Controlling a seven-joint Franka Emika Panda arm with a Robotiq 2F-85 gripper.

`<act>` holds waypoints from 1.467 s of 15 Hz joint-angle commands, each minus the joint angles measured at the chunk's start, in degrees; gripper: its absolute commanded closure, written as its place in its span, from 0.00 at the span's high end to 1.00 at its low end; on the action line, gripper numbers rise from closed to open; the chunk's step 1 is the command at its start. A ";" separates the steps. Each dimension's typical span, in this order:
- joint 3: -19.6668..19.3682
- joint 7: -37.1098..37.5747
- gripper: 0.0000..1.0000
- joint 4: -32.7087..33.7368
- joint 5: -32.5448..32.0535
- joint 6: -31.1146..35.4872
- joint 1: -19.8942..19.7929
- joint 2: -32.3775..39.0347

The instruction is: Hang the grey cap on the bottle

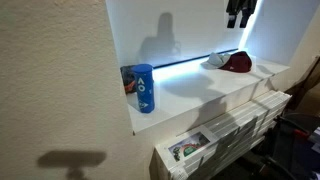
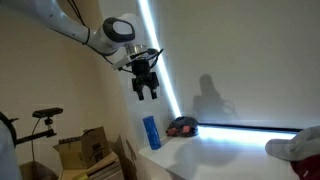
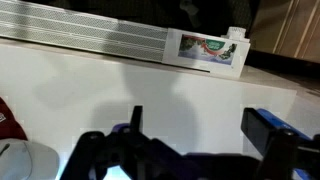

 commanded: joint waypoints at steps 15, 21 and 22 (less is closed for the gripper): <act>-10.60 2.71 1.00 20.37 6.66 5.18 -9.85 11.99; -11.44 2.46 1.00 22.07 7.63 5.43 -11.90 12.42; -11.00 2.60 1.00 21.87 7.61 5.44 -11.73 12.20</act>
